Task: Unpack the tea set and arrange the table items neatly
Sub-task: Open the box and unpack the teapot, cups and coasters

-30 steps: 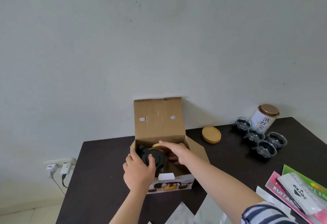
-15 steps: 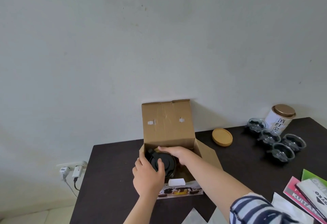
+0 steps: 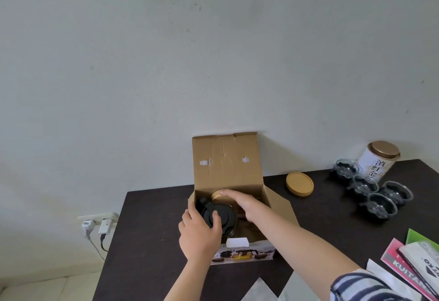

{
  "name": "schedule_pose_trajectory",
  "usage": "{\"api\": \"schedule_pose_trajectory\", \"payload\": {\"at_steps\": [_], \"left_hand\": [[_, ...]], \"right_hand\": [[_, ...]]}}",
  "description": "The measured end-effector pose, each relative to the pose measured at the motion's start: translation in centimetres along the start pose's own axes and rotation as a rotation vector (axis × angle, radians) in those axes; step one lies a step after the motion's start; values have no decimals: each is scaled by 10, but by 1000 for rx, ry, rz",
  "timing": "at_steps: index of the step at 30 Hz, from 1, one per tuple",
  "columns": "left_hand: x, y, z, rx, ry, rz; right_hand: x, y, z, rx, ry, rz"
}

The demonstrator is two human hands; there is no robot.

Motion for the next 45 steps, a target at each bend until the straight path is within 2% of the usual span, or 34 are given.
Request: {"api": "schedule_pose_trajectory", "payload": {"at_steps": [6, 8, 10, 15, 21, 30, 39, 41, 43, 45], "left_hand": [[0, 3, 2, -13, -3, -5], [0, 4, 3, -10, 1, -11], [0, 5, 5, -8, 9, -16], [-1, 5, 3, -4, 11, -16], [-2, 4, 6, -2, 12, -20], [-1, 3, 7, 2, 39, -9], [-1, 0, 5, -9, 37, -5], [-1, 0, 5, -8, 34, -5], [-1, 1, 5, -7, 36, -13], [-1, 2, 5, -9, 33, -37]], "right_hand": [[-44, 53, -13, 294, 142, -104], [-56, 84, -9, 350, 226, -76], [-56, 117, 2, 346, 274, 40], [-23, 177, 53, 303, 165, 556], [4, 192, 98, 11, 94, 803], [48, 179, 109, -287, 150, 858], [51, 176, 100, -181, 200, 747], [36, 170, 92, -156, 327, 764], [14, 156, 83, -134, 533, 772], [-12, 136, 73, -139, 723, 697]]}}
Point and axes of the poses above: each hand's wrist, its own x-axis towards the middle knuckle, its own y-axis out of the back of the hand, z = x × y, the point moved 1 cm from there along x, towards the middle knuckle, and after that the axes turned 7 degrees about z, right-handed, at the moved point
